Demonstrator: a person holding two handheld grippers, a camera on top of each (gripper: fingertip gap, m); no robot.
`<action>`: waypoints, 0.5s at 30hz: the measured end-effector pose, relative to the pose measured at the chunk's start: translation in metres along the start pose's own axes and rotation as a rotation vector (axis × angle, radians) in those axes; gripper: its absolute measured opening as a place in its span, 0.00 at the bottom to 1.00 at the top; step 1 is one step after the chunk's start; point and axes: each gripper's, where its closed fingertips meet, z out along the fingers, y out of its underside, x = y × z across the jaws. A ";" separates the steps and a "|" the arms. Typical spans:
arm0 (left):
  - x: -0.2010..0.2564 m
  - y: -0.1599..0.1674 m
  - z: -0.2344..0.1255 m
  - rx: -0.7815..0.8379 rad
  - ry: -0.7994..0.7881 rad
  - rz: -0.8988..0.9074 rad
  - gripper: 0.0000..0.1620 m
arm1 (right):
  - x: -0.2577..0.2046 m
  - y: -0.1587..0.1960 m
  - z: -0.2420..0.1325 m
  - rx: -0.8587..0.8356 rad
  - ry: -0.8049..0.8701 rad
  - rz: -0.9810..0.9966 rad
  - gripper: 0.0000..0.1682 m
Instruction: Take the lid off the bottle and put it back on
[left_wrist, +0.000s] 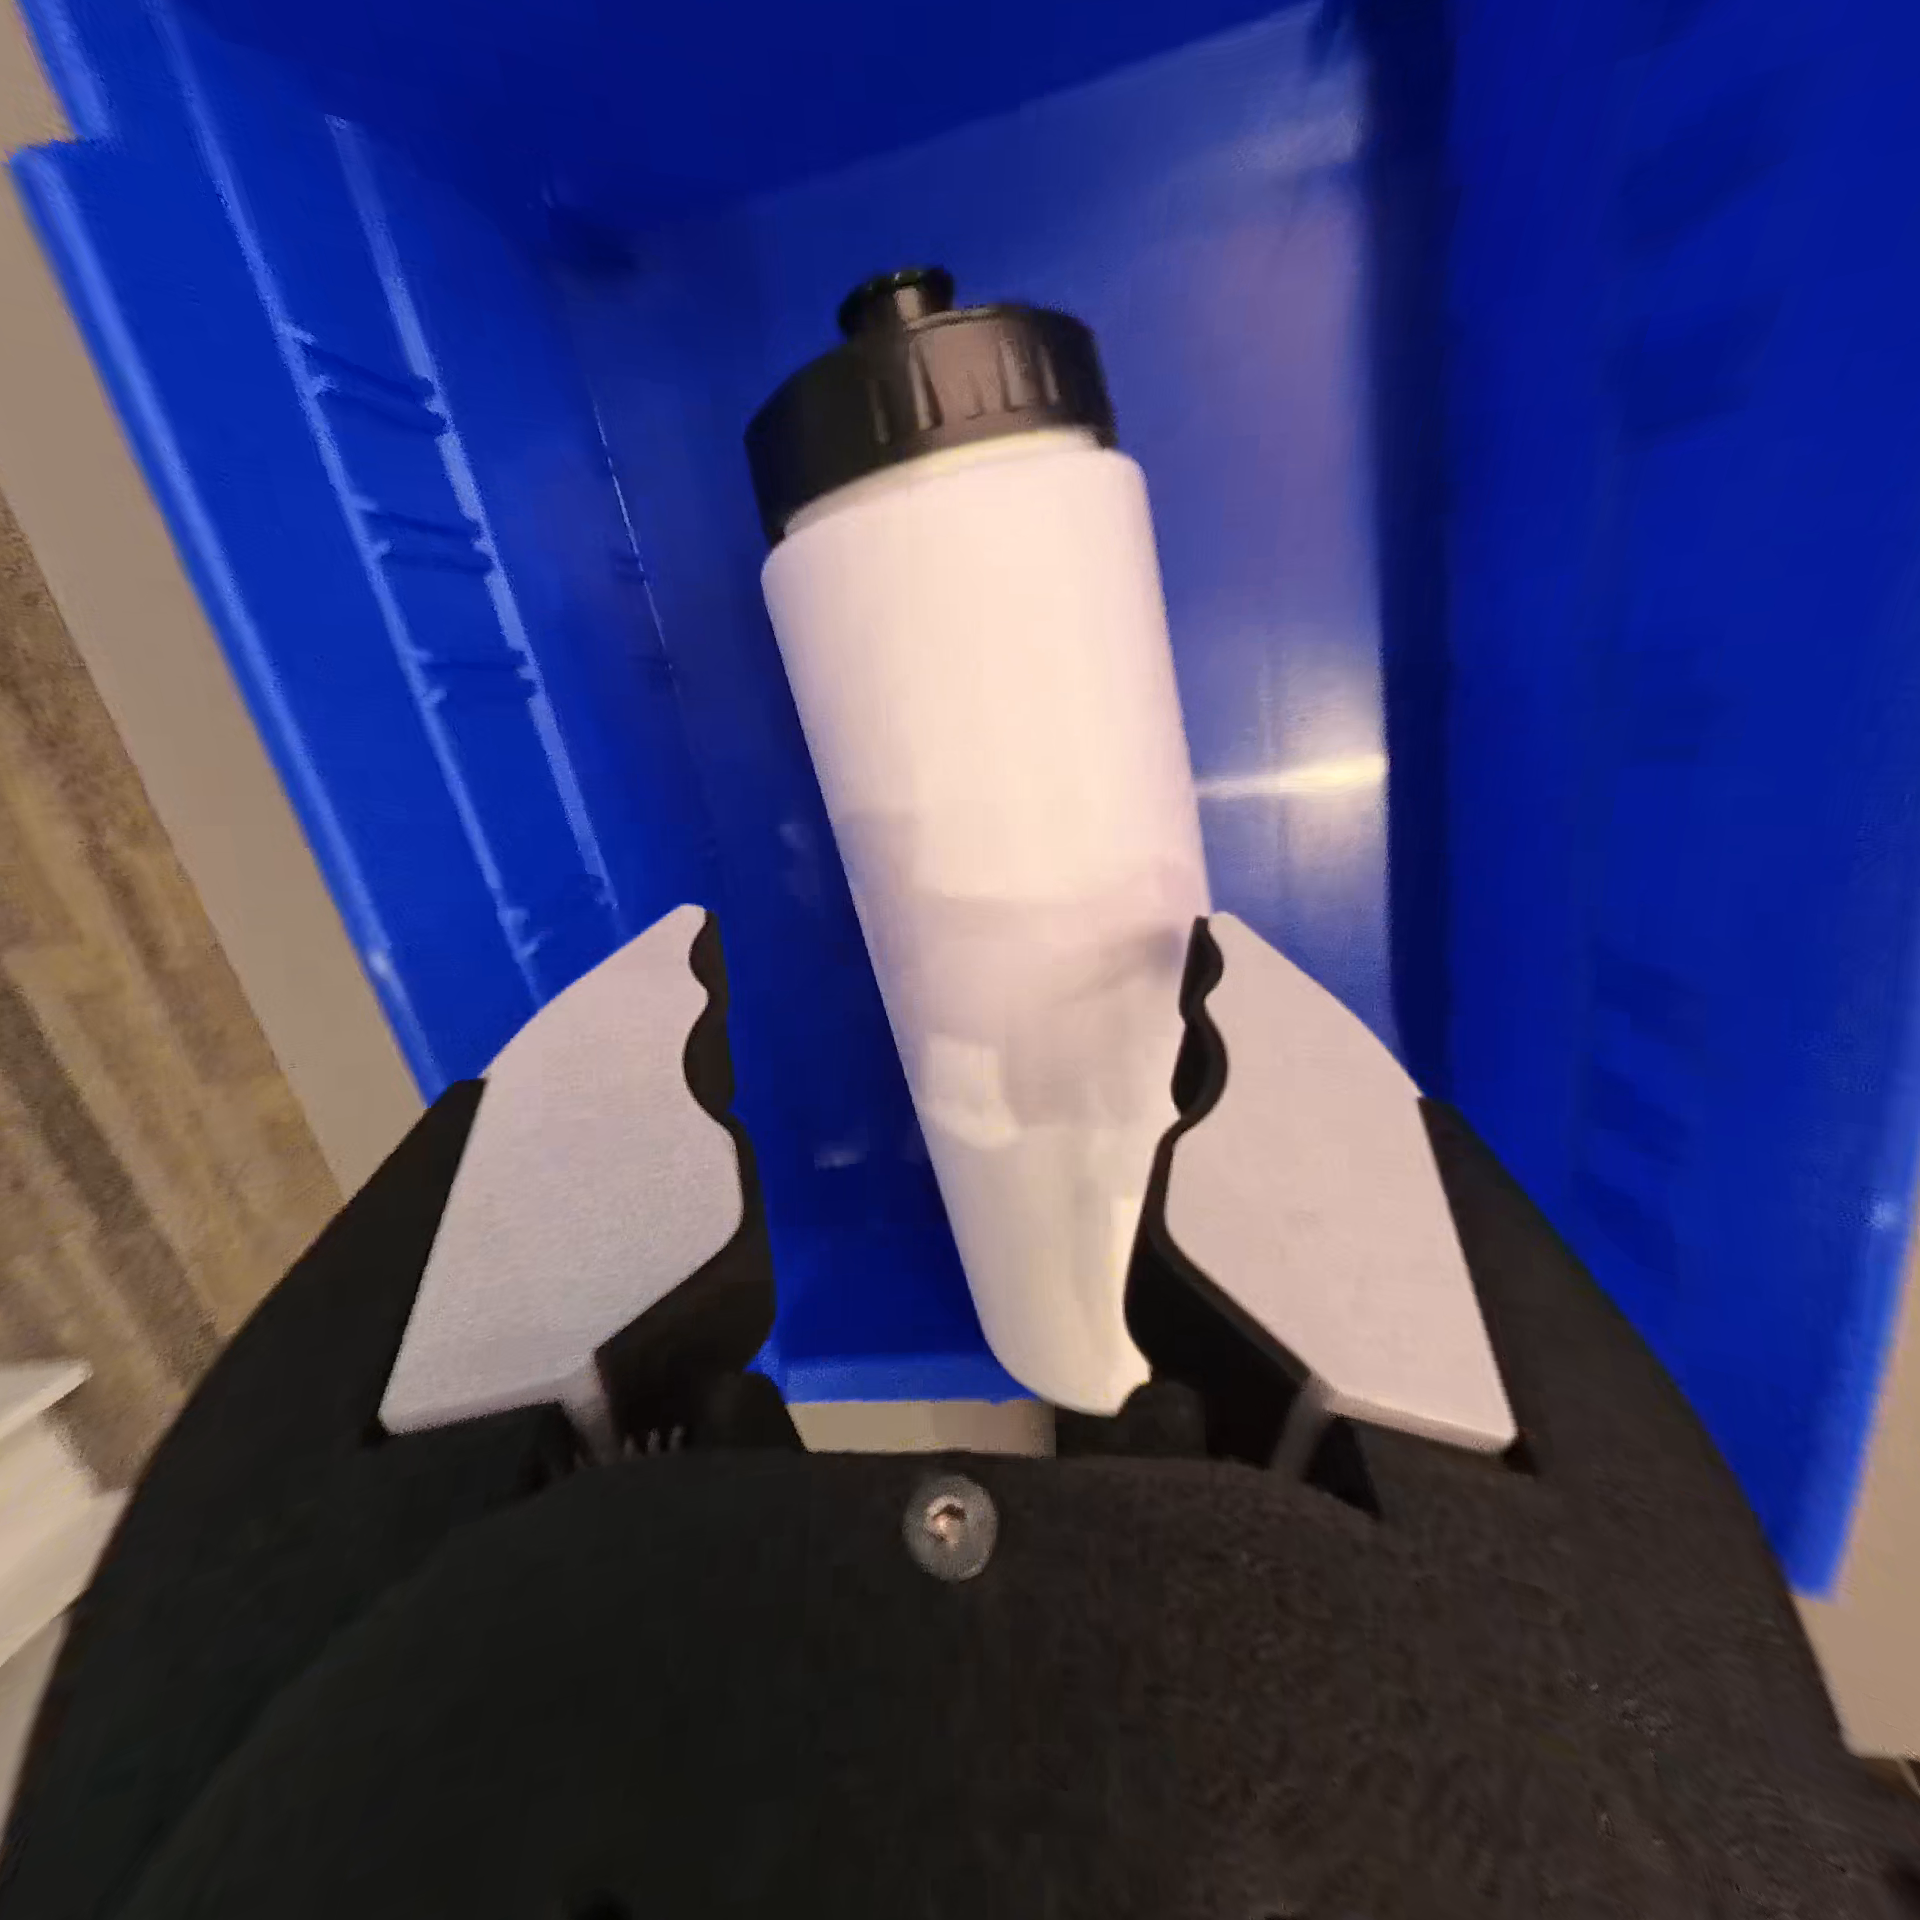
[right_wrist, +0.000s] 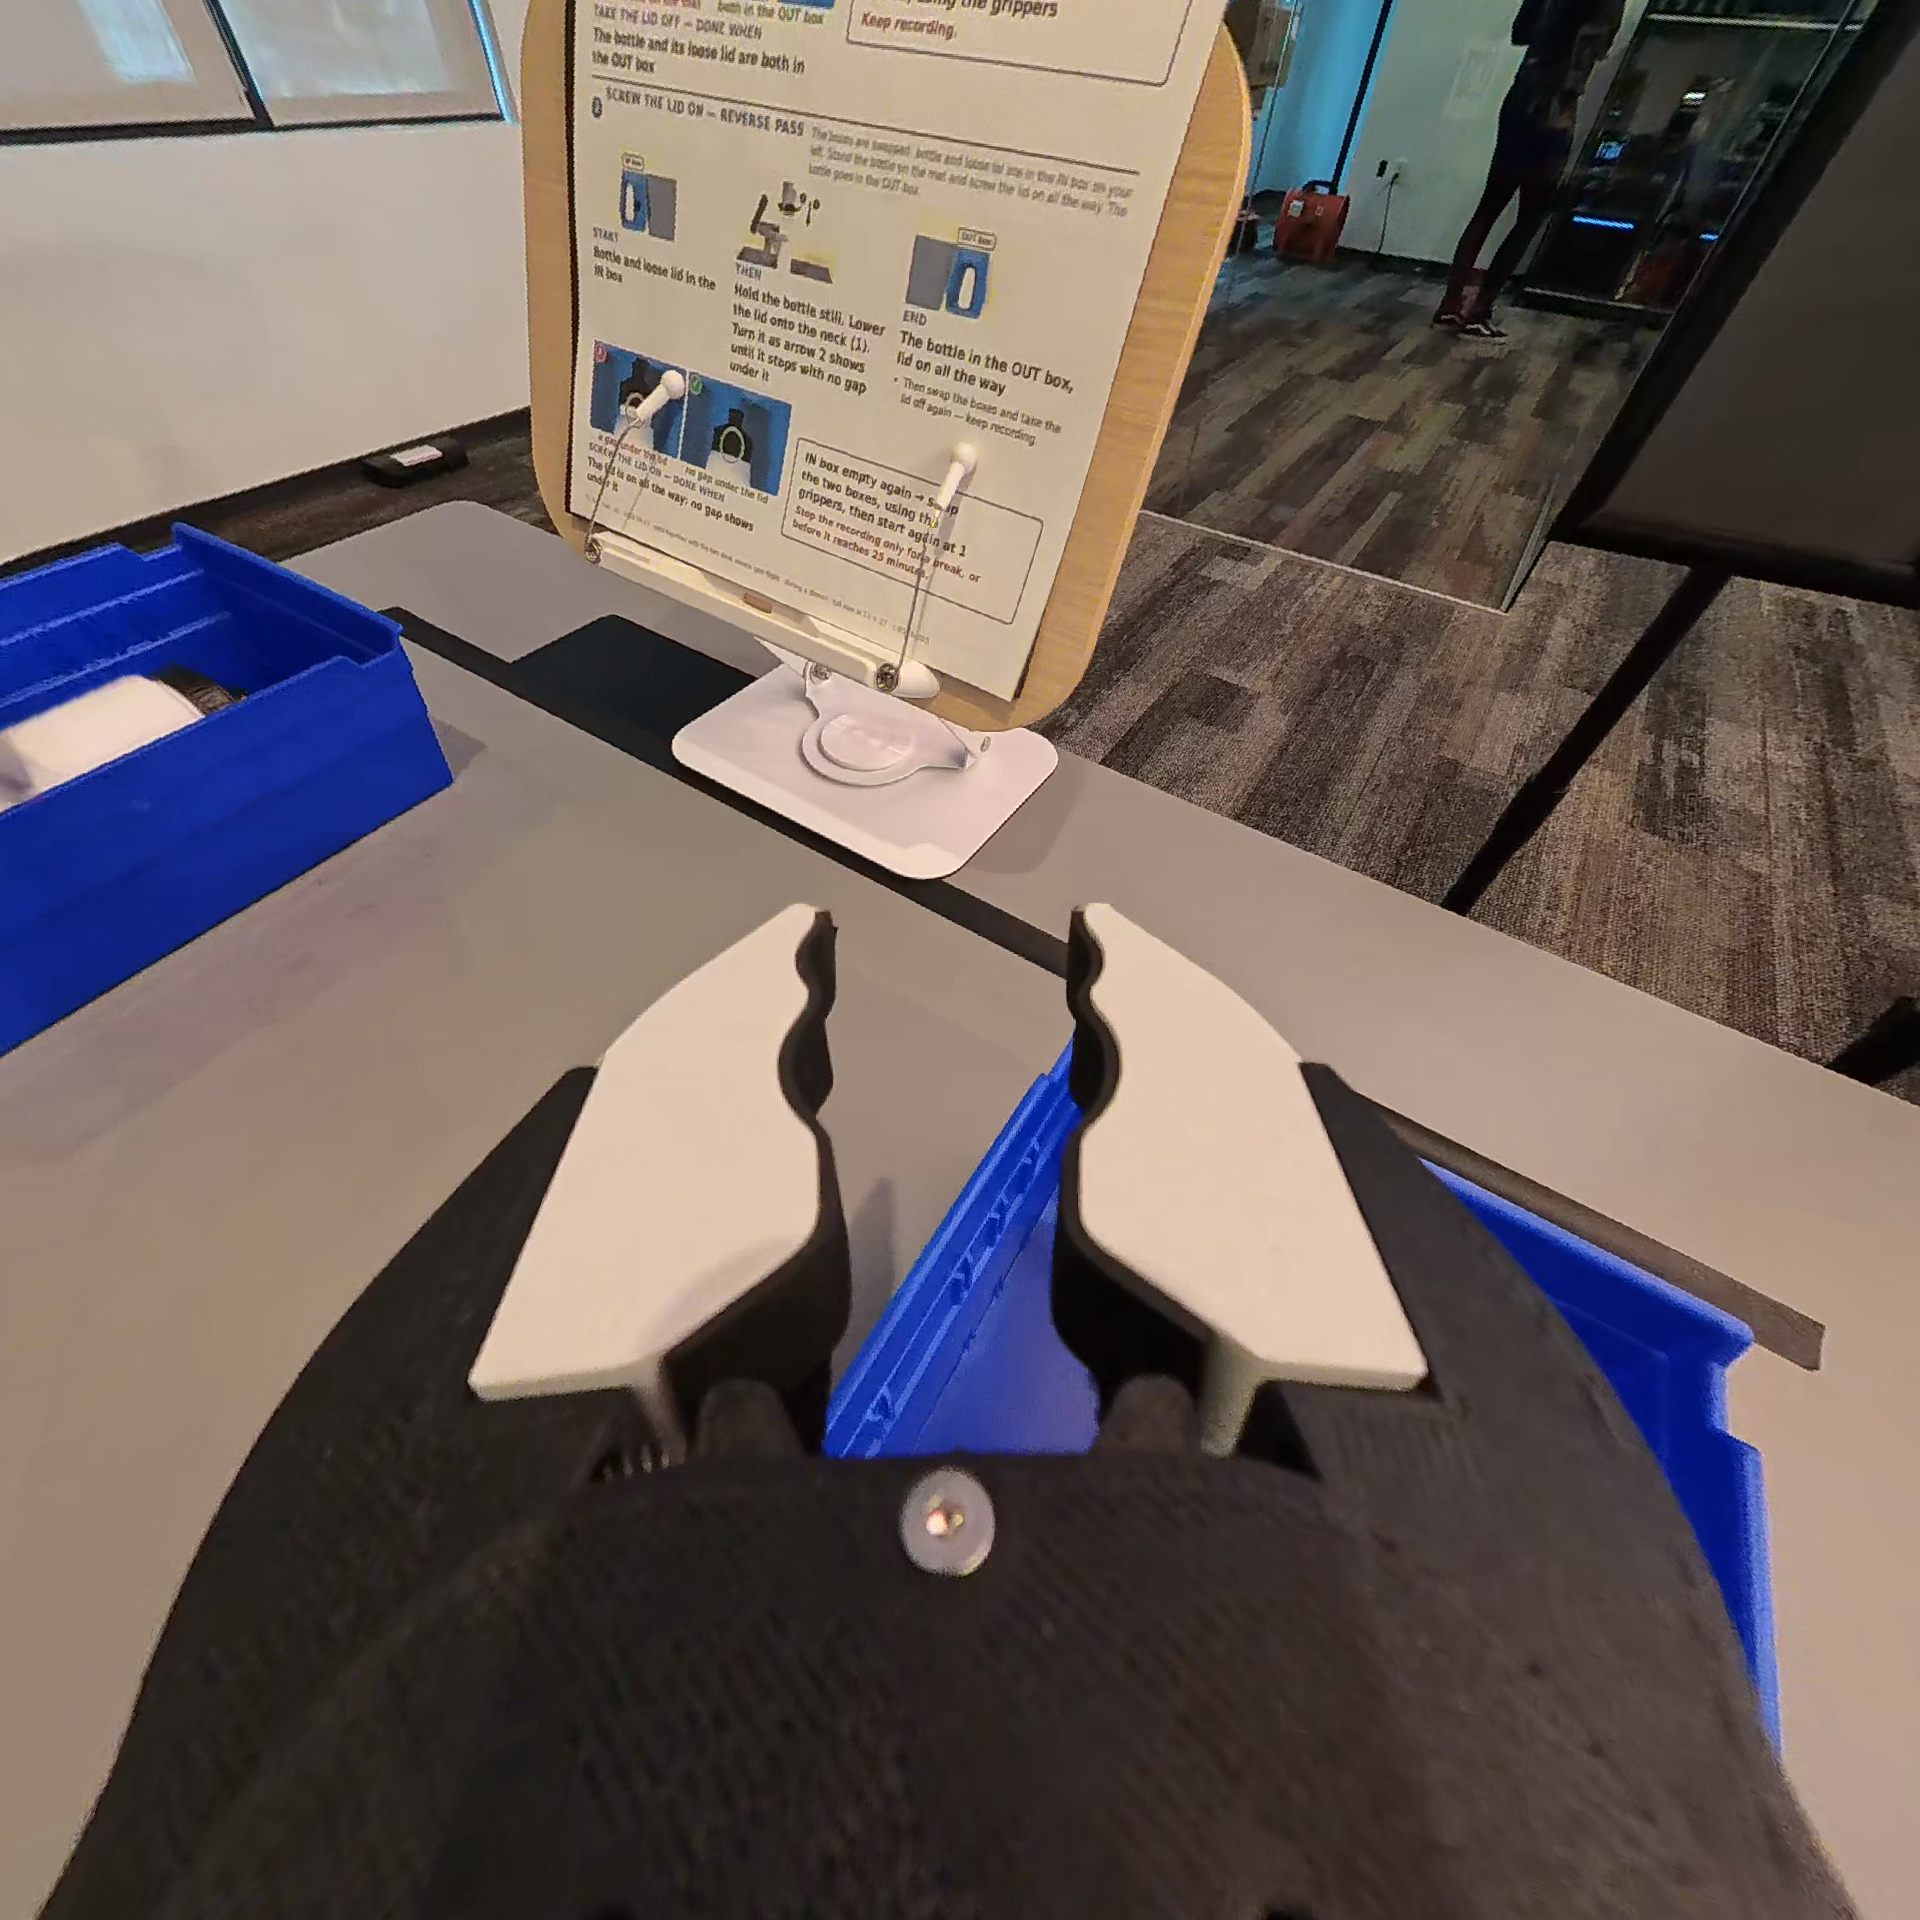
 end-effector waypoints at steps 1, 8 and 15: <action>0.002 -0.001 0.009 -0.026 -0.017 0.015 0.55 | 0.000 0.001 0.000 -0.005 0.000 -0.003 0.27; 0.021 0.005 0.041 -0.166 0.033 0.040 0.55 | -0.007 0.010 0.010 -0.060 -0.026 -0.023 0.27; 0.019 0.007 0.042 -0.175 0.072 0.032 0.54 | -0.019 0.024 0.025 -0.133 -0.029 -0.102 0.27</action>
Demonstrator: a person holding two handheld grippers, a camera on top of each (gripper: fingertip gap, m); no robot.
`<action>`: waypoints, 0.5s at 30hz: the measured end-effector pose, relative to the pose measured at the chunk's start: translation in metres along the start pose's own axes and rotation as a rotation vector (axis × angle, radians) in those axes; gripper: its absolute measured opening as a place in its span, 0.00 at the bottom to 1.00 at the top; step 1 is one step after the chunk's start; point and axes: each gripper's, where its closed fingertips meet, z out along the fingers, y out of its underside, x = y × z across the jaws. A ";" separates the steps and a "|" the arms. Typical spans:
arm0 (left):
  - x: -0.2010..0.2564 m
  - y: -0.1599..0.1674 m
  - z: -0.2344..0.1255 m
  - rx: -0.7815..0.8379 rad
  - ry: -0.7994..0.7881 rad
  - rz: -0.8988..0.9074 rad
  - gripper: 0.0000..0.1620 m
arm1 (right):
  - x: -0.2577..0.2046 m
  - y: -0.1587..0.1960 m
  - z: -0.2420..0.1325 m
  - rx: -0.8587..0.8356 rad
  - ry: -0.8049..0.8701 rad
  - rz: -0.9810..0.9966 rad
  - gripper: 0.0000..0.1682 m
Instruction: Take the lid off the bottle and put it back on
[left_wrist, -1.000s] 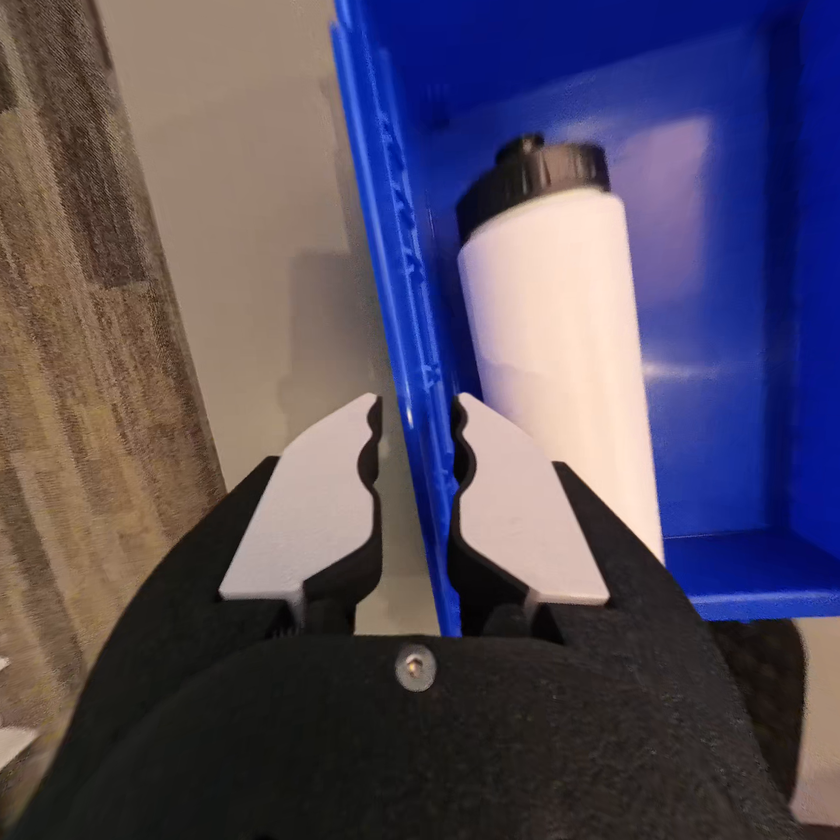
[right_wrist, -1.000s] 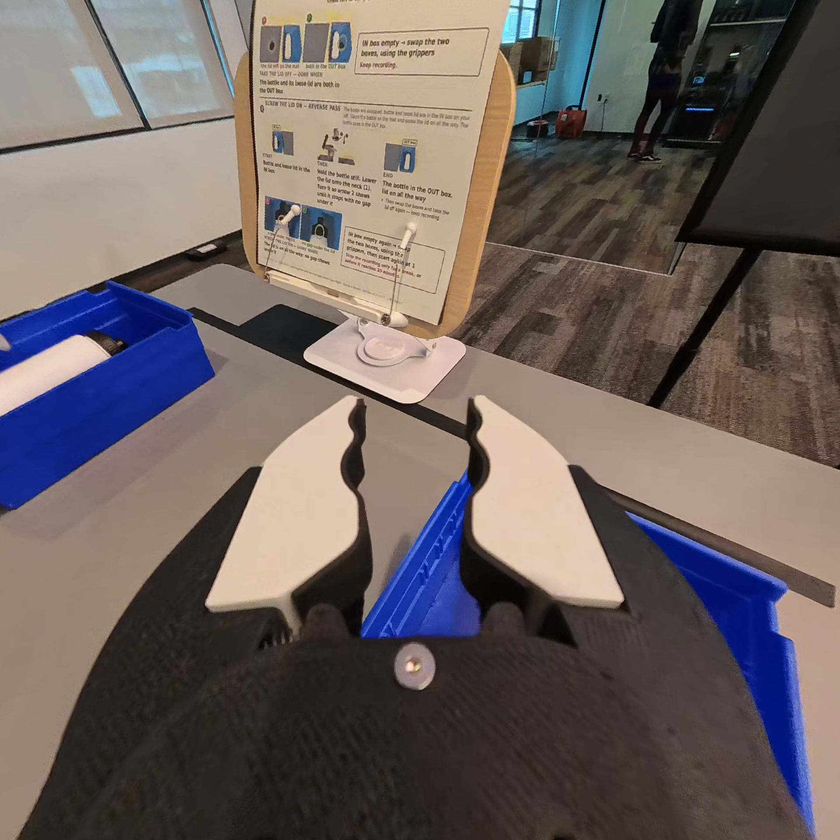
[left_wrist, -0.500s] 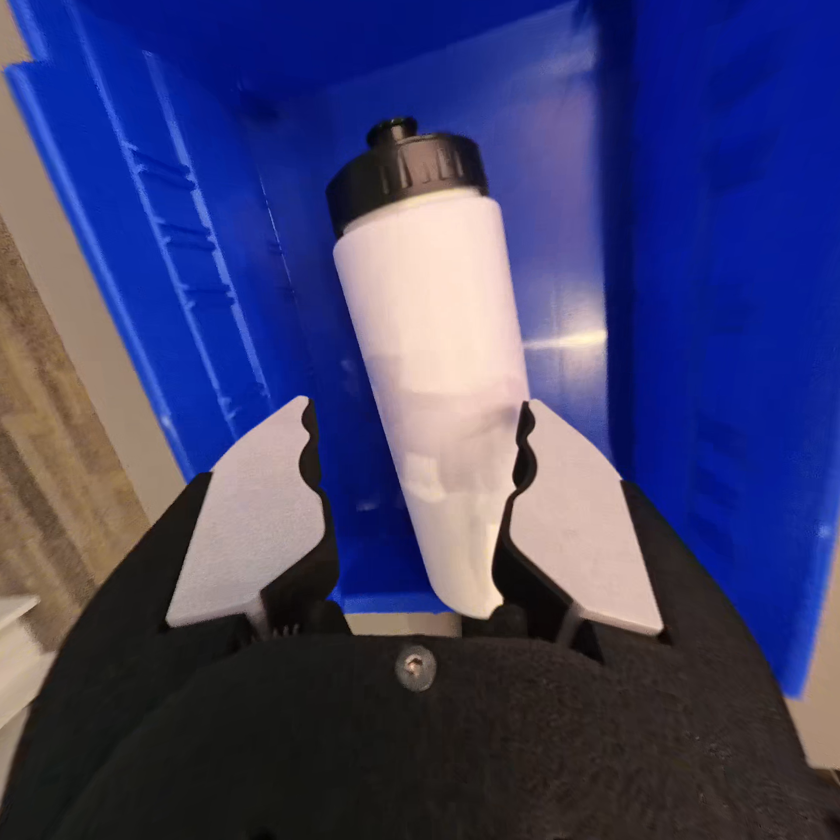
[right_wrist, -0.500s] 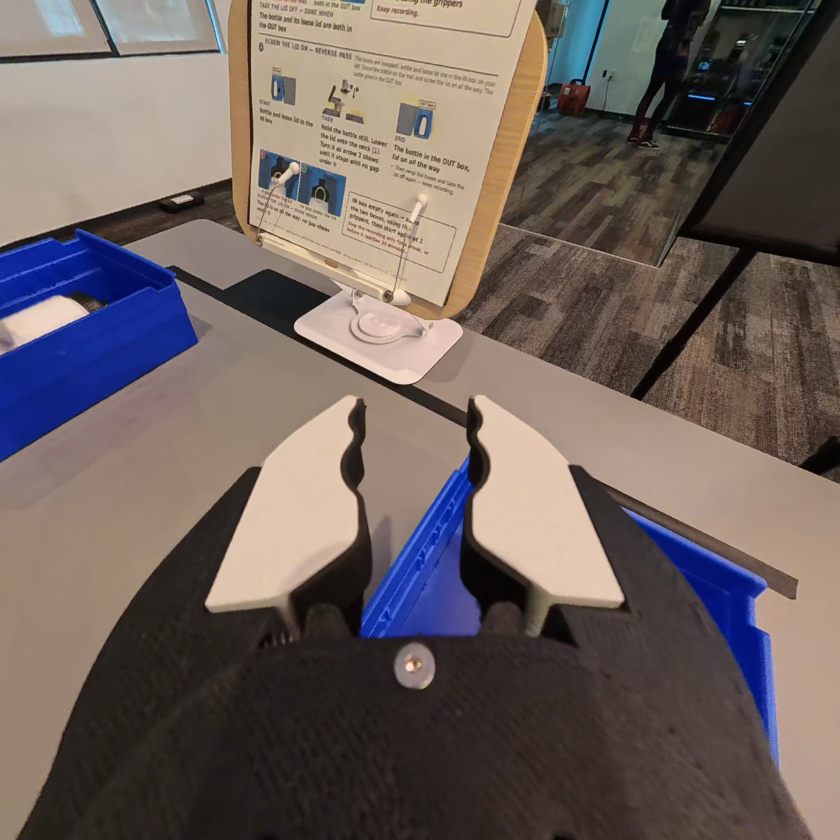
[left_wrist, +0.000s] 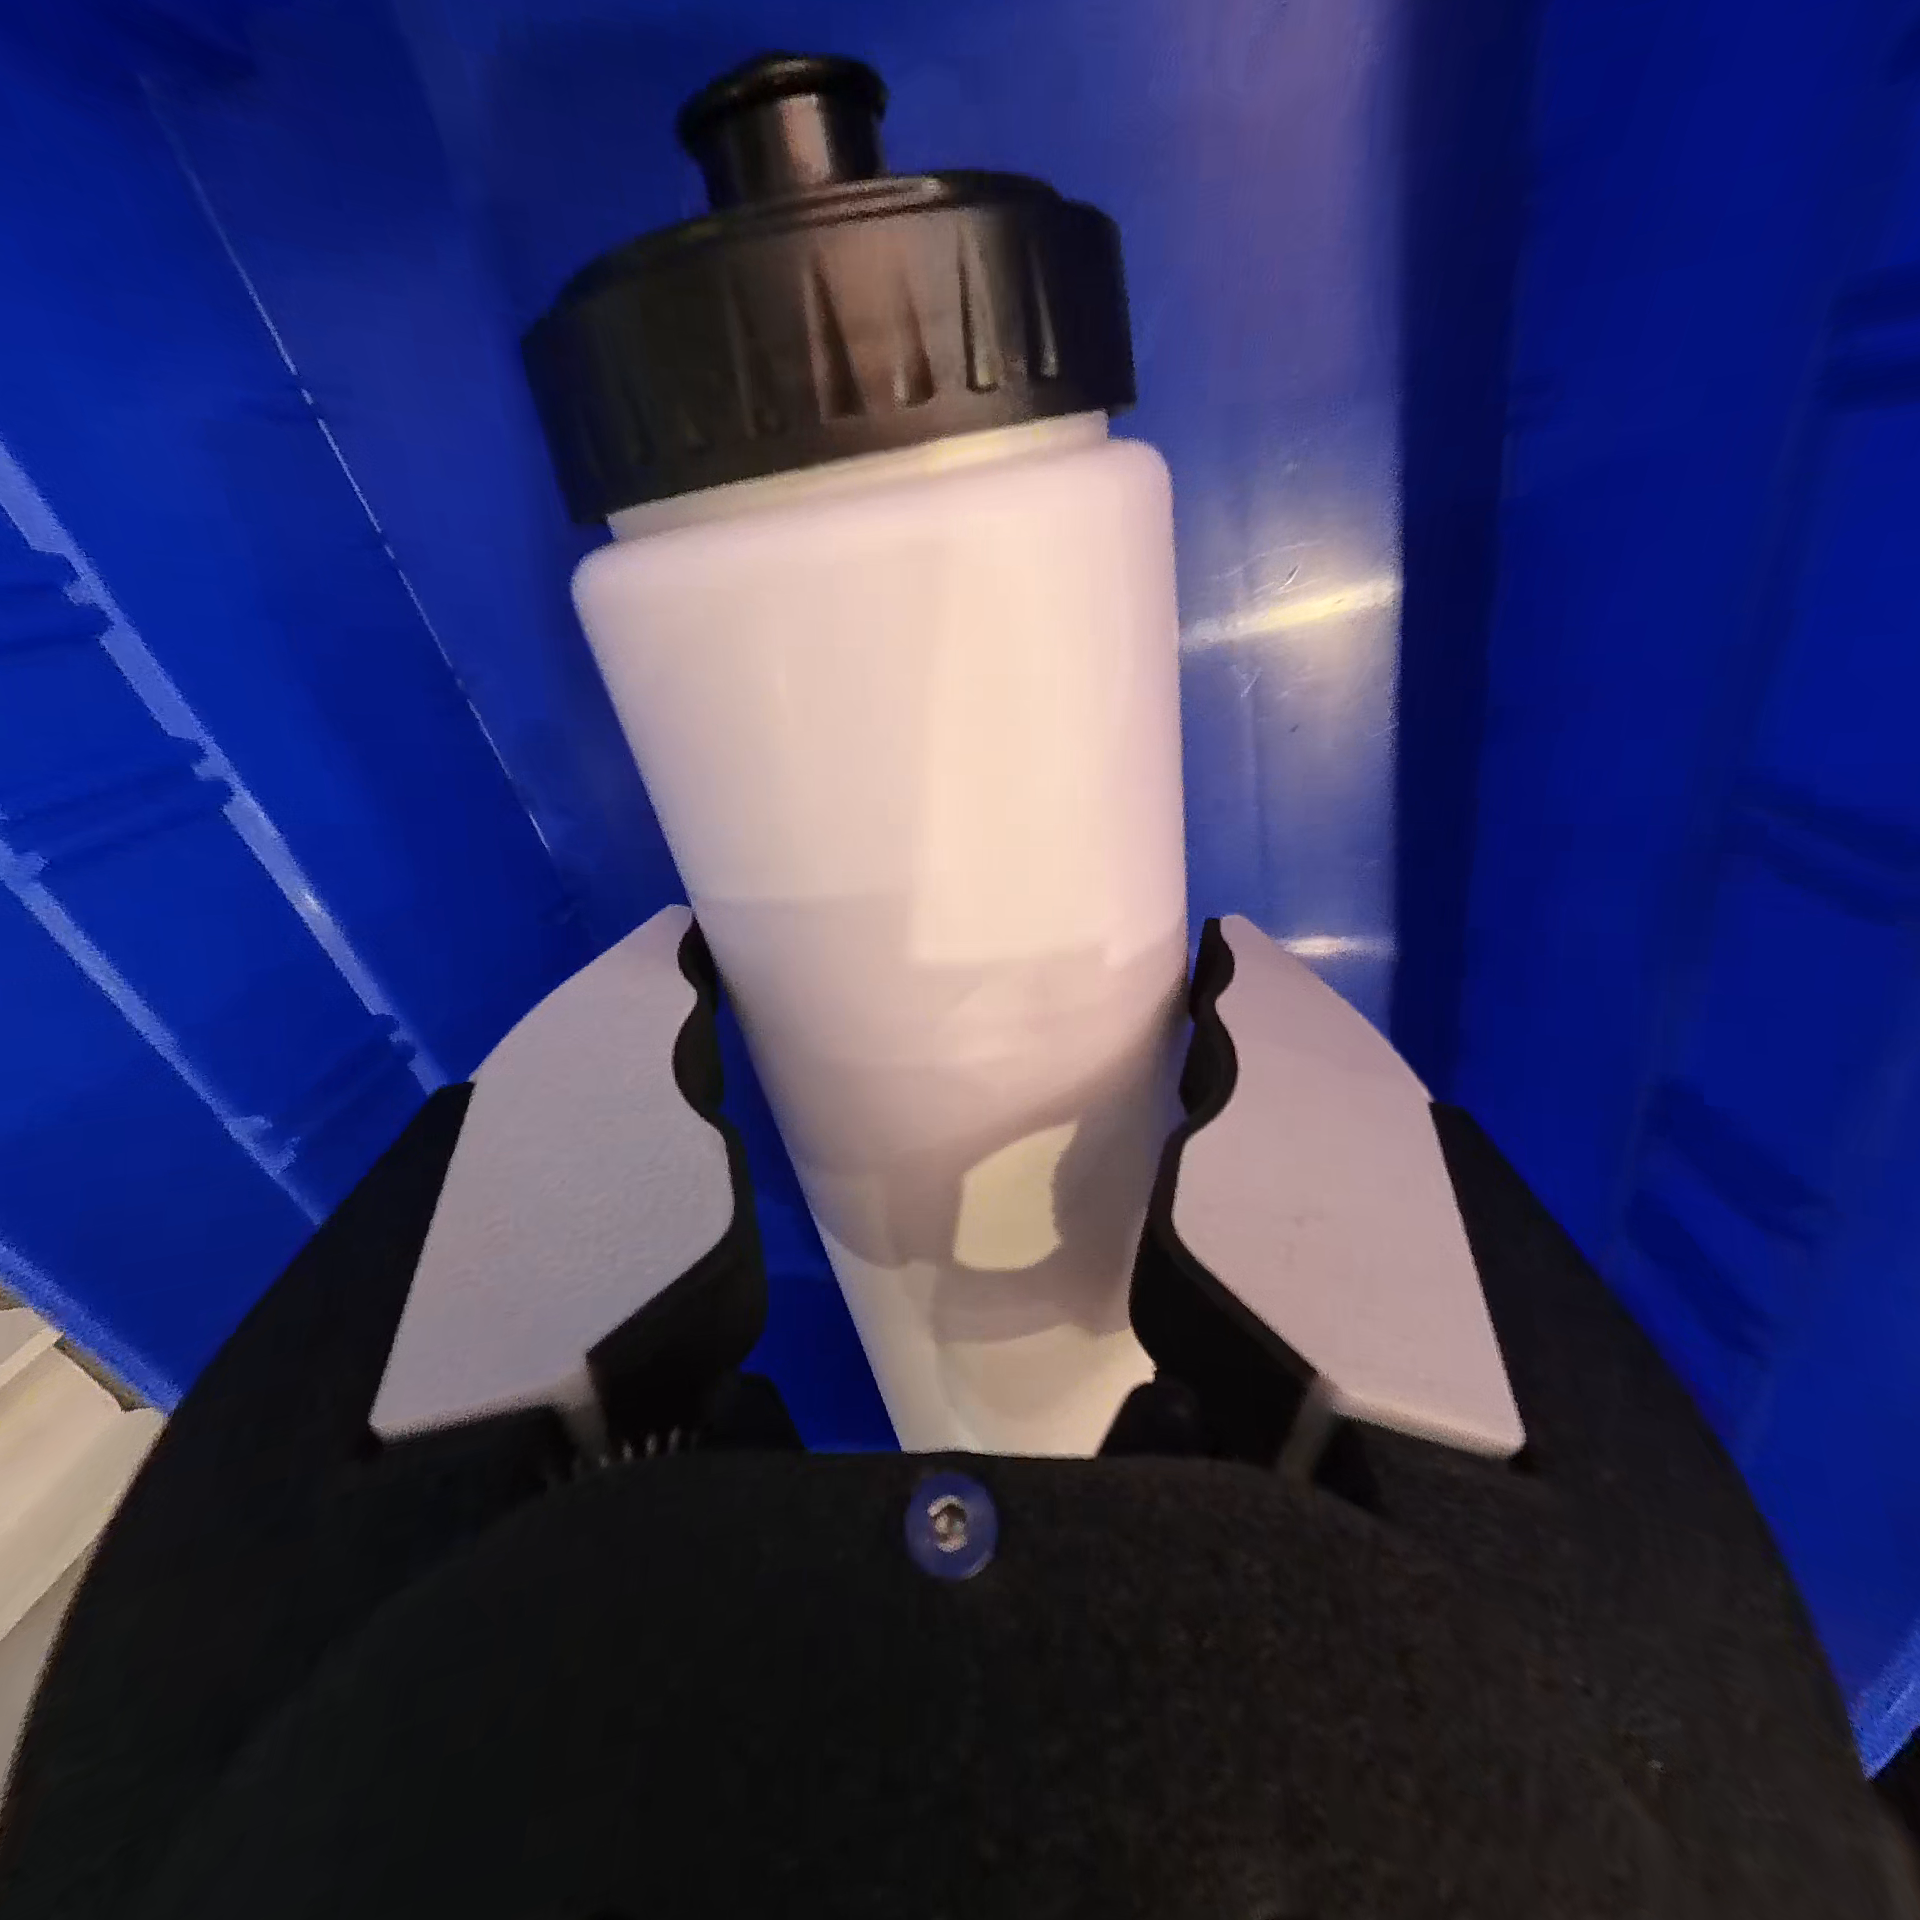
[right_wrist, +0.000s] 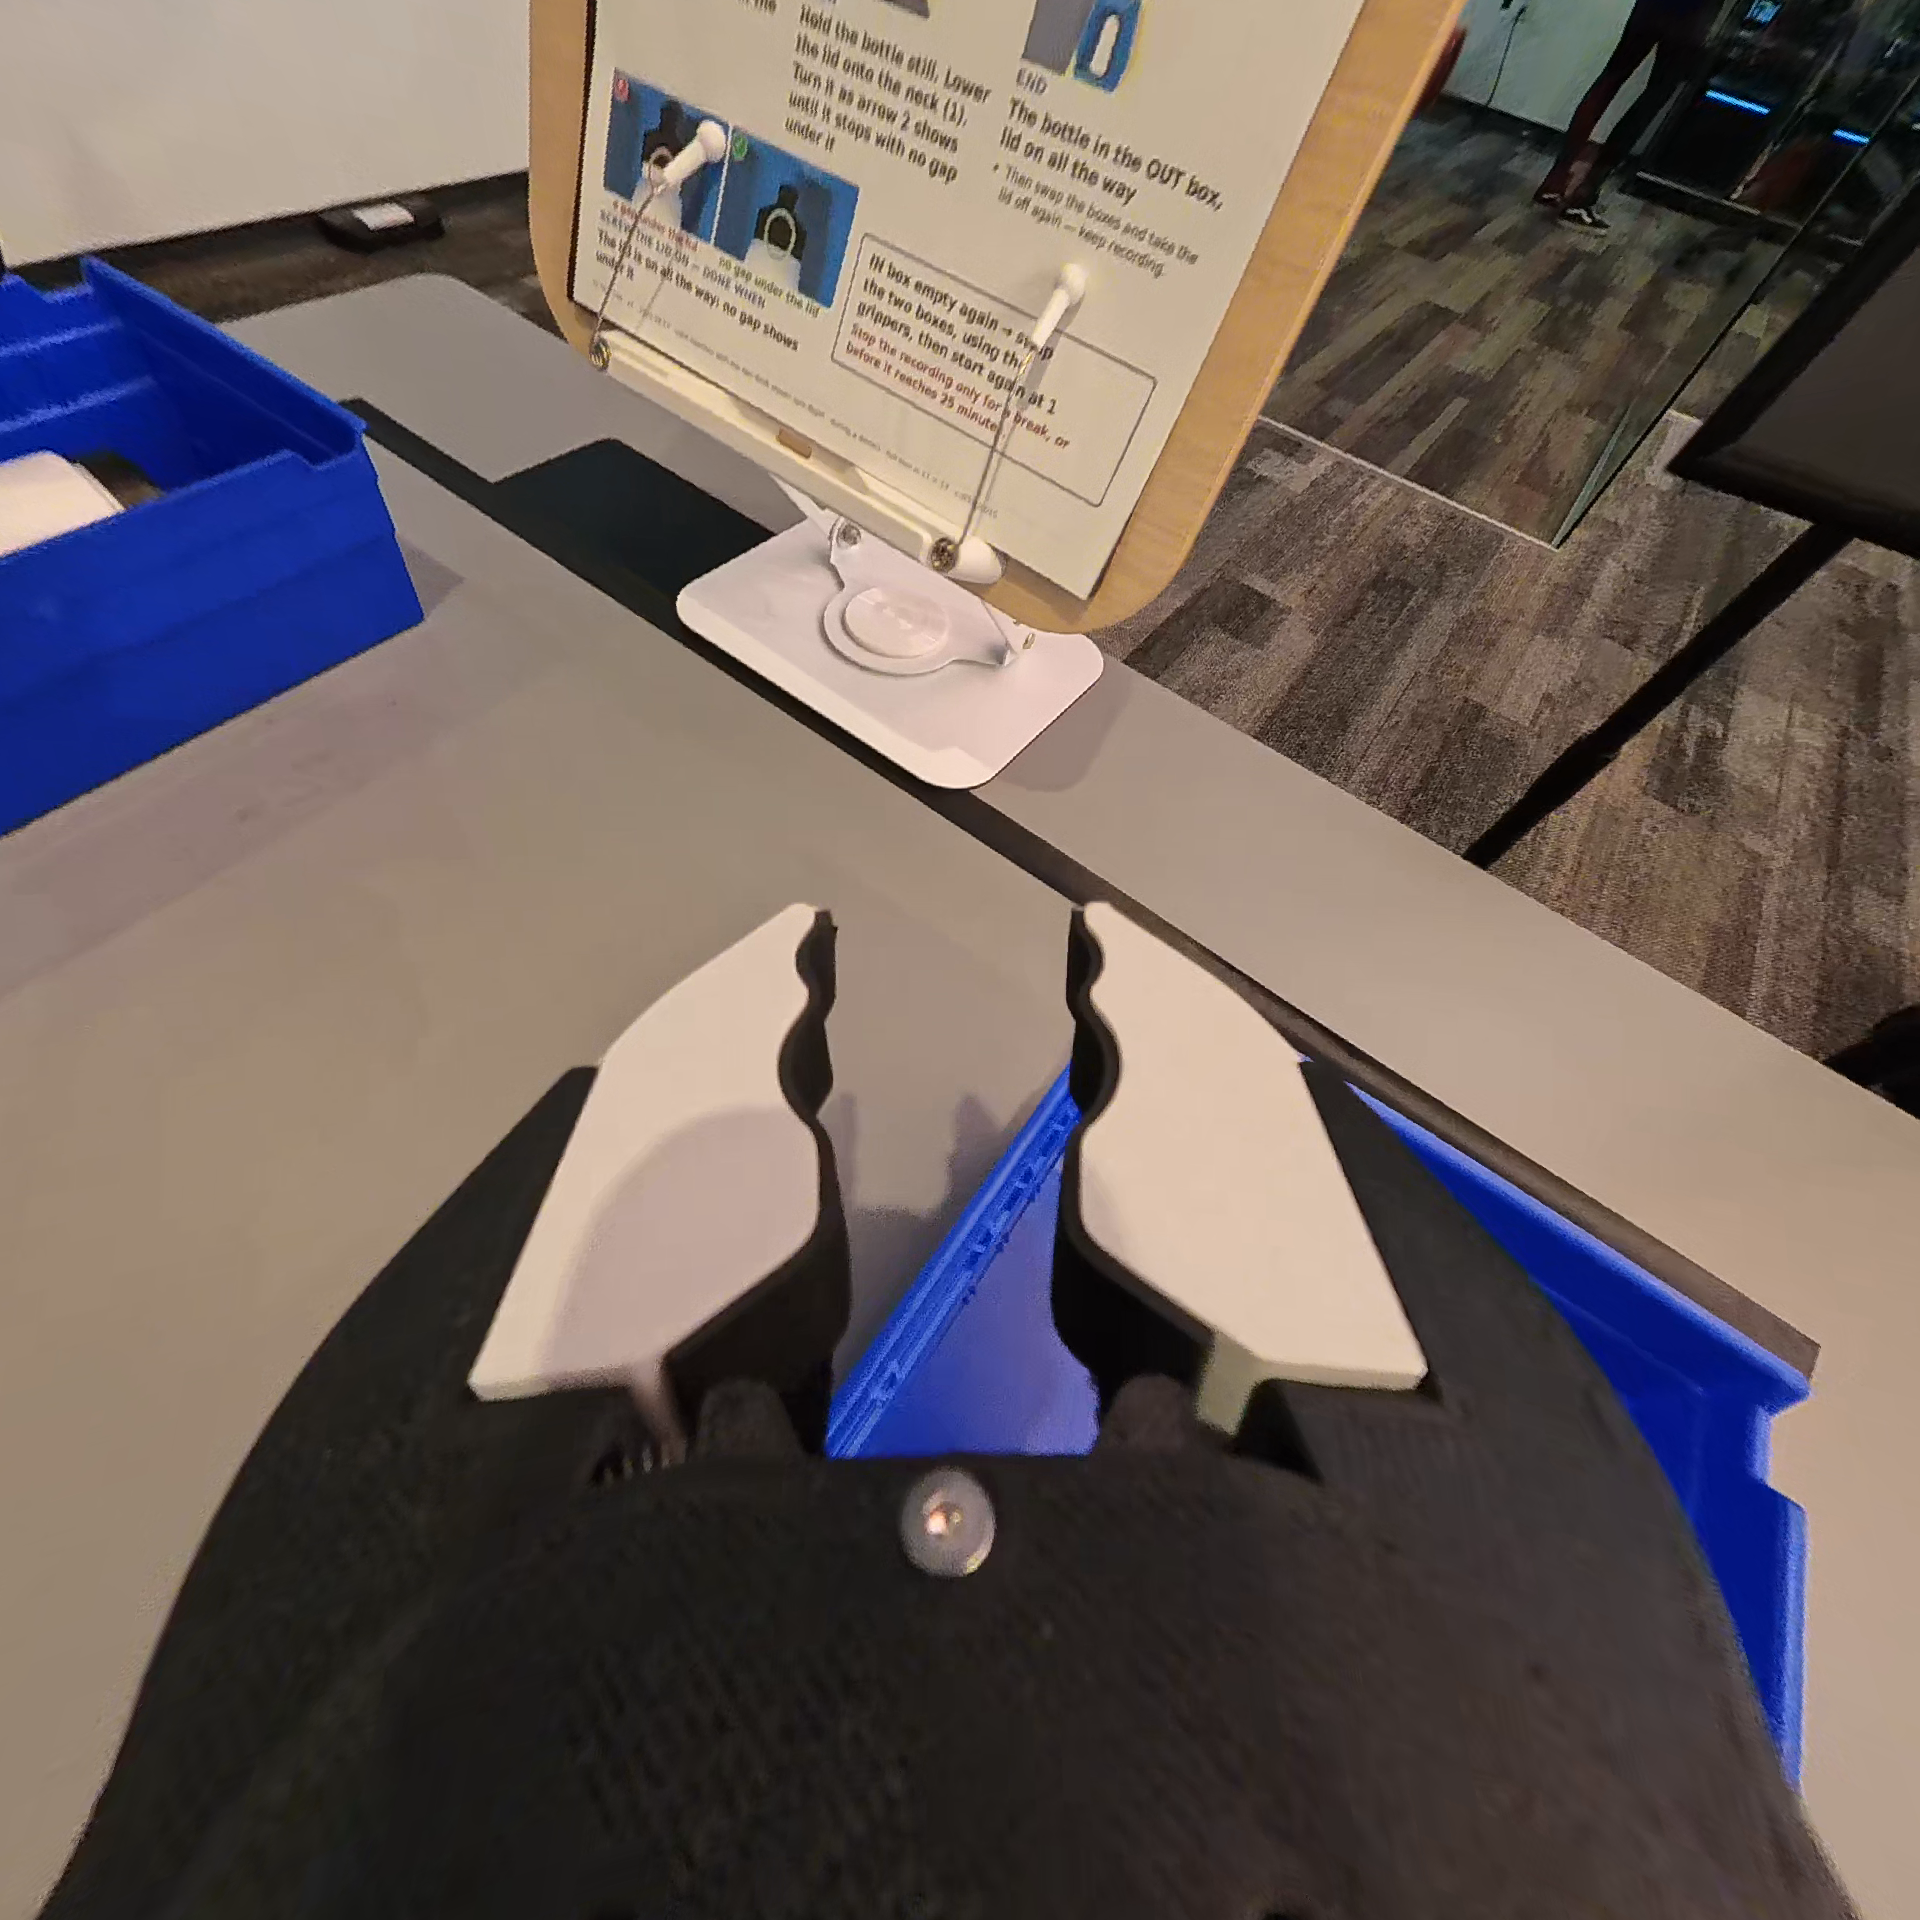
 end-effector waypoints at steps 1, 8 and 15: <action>0.000 0.001 0.000 -0.004 0.005 -0.001 0.54 | -0.002 0.002 0.002 -0.009 -0.001 -0.007 0.27; -0.003 -0.001 -0.001 0.010 0.028 -0.021 0.54 | -0.006 0.011 0.011 -0.059 -0.004 -0.027 0.27; -0.008 -0.020 -0.011 0.128 0.024 -0.036 0.49 | -0.008 0.015 0.015 -0.078 -0.009 -0.031 0.27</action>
